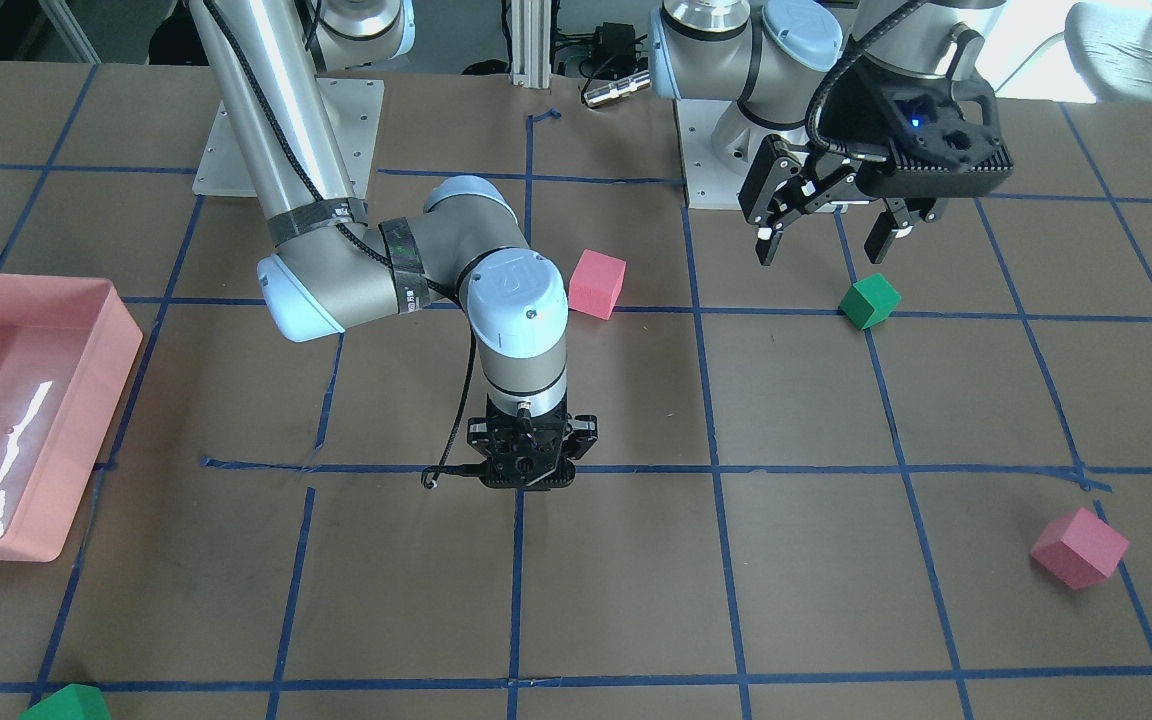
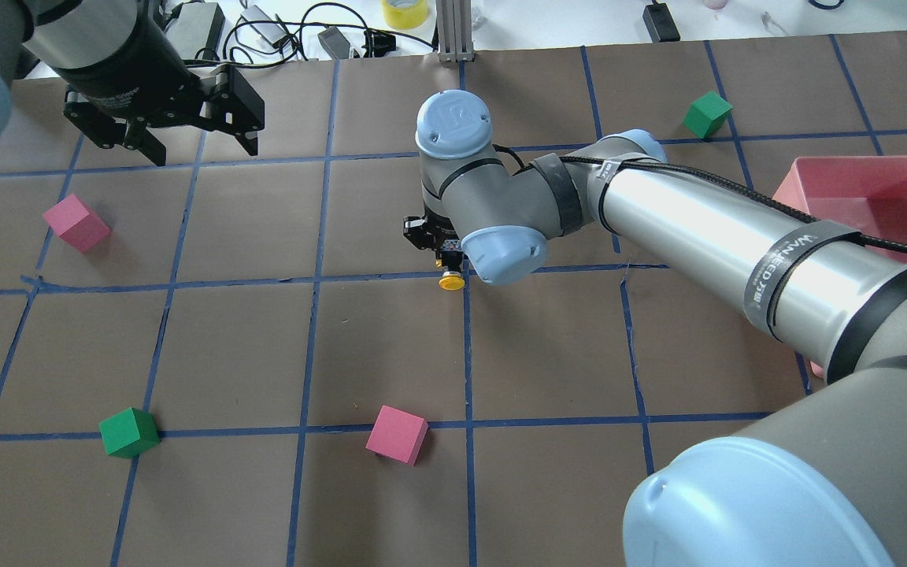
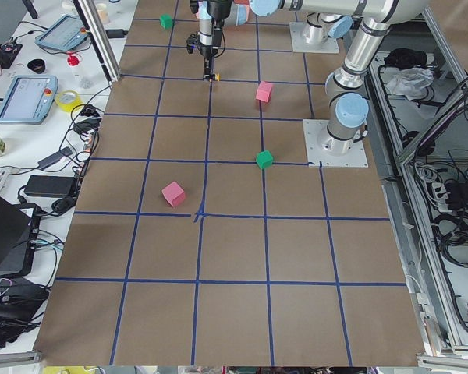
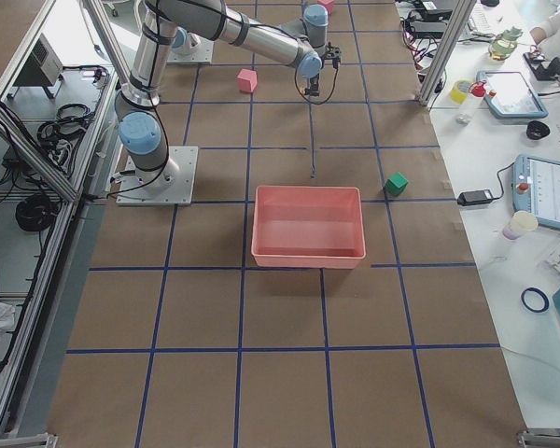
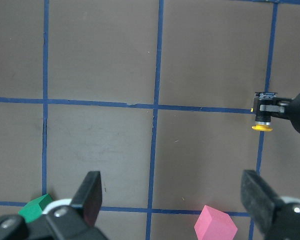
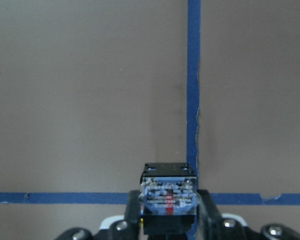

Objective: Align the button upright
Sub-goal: 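Carry the button to the table center and lower it with the right gripper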

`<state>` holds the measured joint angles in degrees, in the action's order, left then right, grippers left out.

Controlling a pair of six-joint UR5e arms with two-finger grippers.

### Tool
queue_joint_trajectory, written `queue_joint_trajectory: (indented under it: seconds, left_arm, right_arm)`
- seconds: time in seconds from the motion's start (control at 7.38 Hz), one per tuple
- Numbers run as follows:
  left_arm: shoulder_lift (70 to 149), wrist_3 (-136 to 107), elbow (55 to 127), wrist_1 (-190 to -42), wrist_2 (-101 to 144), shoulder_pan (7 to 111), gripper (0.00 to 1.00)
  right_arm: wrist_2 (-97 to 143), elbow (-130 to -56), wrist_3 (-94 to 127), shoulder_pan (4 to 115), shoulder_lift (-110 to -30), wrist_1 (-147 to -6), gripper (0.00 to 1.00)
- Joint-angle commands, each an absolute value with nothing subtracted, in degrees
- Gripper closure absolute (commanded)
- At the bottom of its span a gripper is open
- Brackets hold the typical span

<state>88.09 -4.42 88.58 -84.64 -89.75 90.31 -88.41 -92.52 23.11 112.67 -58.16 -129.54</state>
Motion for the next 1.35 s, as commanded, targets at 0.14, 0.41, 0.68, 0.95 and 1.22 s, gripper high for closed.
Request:
queue_joint_trajectory:
  seconds: [0.14, 0.41, 0.68, 0.95, 1.22]
  left_arm:
    - [88.15, -4.48, 88.59, -84.55, -89.74, 90.26, 0.00]
    - [88.15, -4.66, 88.59, -84.64, -89.74, 90.26, 0.00]
    - [88.15, -4.66, 88.86, -84.64, -89.82, 90.35, 0.00]
    - [87.98, -4.66, 89.21, -84.55, -89.82, 90.44, 0.00]
    - [87.98, -4.57, 89.21, -84.55, -89.82, 90.44, 0.00]
  right_arm:
    - [-88.24, -94.30, 23.03, 112.68, -58.62, -129.55, 0.74]
    - [-84.75, -96.06, 22.85, 112.68, -58.89, -130.34, 0.67]
    - [-84.64, -96.24, 21.11, 112.68, -60.37, -130.35, 0.54]
    - [-85.60, -96.59, 18.72, 112.68, -60.64, -130.52, 0.45]
    - [-85.69, -97.55, 18.46, 112.59, -60.91, -130.69, 0.08]
